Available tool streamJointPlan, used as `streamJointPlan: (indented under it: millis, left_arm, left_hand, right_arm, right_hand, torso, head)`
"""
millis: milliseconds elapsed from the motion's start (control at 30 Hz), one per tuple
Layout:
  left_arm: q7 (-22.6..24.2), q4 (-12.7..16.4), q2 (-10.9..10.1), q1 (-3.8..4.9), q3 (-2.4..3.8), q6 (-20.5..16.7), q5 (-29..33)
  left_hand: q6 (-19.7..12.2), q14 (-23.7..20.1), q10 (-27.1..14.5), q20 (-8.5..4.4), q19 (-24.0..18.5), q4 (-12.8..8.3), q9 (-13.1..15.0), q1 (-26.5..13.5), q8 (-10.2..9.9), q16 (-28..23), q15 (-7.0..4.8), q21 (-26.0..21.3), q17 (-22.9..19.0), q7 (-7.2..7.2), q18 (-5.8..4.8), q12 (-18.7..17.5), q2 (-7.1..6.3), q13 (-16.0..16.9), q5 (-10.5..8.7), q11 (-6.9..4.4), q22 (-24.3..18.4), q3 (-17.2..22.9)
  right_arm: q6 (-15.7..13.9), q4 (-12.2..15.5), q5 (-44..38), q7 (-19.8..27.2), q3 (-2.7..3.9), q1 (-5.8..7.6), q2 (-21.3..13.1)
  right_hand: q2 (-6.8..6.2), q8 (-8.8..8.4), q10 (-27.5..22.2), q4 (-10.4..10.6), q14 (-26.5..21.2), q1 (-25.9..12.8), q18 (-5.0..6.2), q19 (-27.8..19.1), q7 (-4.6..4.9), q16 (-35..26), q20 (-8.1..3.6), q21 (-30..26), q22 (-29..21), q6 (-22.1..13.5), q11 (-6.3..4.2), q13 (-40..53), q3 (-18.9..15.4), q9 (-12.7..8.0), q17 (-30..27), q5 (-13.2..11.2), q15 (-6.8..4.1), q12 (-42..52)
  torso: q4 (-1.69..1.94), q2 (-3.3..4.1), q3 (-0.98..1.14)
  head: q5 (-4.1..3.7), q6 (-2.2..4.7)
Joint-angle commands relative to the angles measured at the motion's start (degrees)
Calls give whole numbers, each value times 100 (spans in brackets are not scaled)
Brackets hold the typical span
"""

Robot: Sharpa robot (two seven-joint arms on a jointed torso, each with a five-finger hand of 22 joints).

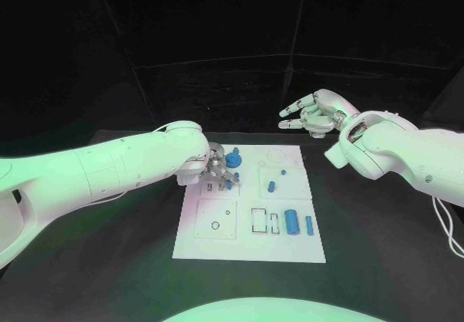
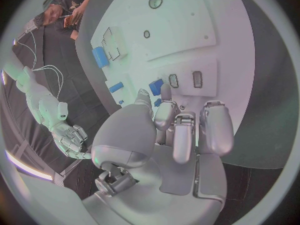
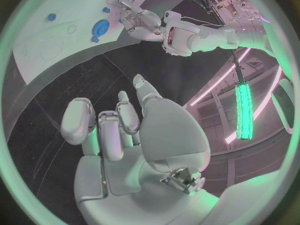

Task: Assemble the parts on the task board

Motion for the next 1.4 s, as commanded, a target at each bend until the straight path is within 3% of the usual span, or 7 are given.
streamJointPlan:
  millis: [33,233,767,1000,1133,1233,1400]
  left_arm:
    - [-46,-5,13,10,2,52,-31]
    - [-4,-2,24,10,2,-28,-30]
    - [61,-25,43,9,1,132,-28]
    - [129,11,4,7,1,60,-27]
    - [241,34,-39,6,1,-84,-22]
    - [303,66,-85,5,1,-205,53]
    - [358,165,-200,5,2,-458,342]
  left_hand:
    - [-57,616,24,-20,-8,-83,31,119,56,17,-44,37,1508,-6,-36,23,53,3,-13,-8,9,49]
    - [-175,616,-24,-29,-46,-474,100,709,82,17,-61,8,1508,-30,-24,-39,285,-53,-9,-34,-34,459]
    - [-256,616,-57,-30,-64,-687,103,893,28,17,-55,-1,1508,-13,-22,-89,245,-91,-9,-22,-37,660]
    - [-370,616,-168,-42,-88,-1147,-3,1403,-192,17,-64,-22,1508,12,-12,-245,322,-204,31,-9,-56,1357]
    - [-380,616,-199,16,-93,-1445,-26,1315,-280,17,-25,-24,1508,65,-17,-354,55,-283,395,78,-40,2291]
    - [-305,616,-116,48,-94,-1660,118,347,-180,17,32,-21,1508,91,-7,-367,-666,-312,431,106,-1,4303]
    - [-351,616,-76,52,-83,-1788,255,-3,-60,17,23,-15,1508,88,-14,-330,-885,-290,452,84,28,4968]
  right_arm:
    - [35,-3,-15,15,3,13,11]
    - [47,-18,-15,12,3,12,21]
    - [74,-48,-15,7,2,12,56]
    - [79,-53,-15,7,2,12,57]
    - [83,-62,-15,10,2,12,65]
    - [87,-70,-15,11,2,11,73]
    - [92,-86,-15,12,2,11,83]
  right_hand:
    - [7,19,-44,9,346,30,54,-40,-1,-21,-2,-35,-9,52,5,-5,-28,-5,336,38,-25,-16]
    - [7,19,-44,9,346,30,54,-40,-1,-21,-2,-35,-9,52,5,-5,-28,-5,336,38,-25,-16]
    - [7,19,-44,9,346,30,54,-40,-1,-21,-2,-35,-9,52,5,-5,-28,-5,336,38,-25,-16]
    - [10,20,-39,8,348,31,53,-38,-1,-19,-3,-36,-8,52,5,-1,-35,-7,342,57,-26,-10]
    - [10,20,-39,8,348,31,53,-38,-1,-19,-3,-36,-8,52,5,-1,-35,-7,342,57,-26,-10]
    - [10,20,-39,8,348,31,53,-38,-1,-19,-3,-36,-8,52,5,-1,-35,-7,342,57,-26,-10]
    - [10,20,-39,8,348,31,53,-38,-1,-19,-3,-36,-8,52,5,-1,-35,-7,342,57,-26,-10]
  torso:
    - [-3,1,-1]
    - [-4,2,-2]
    - [0,1,-2]
    - [6,4,-3]
    - [7,0,-2]
    - [7,2,-1]
    - [14,-3,-4]
  head:
    - [-2,-5]
    - [-6,-22]
    - [-4,-53]
    - [-12,-60]
    - [-7,-64]
    - [-1,-60]
    - [2,-69]
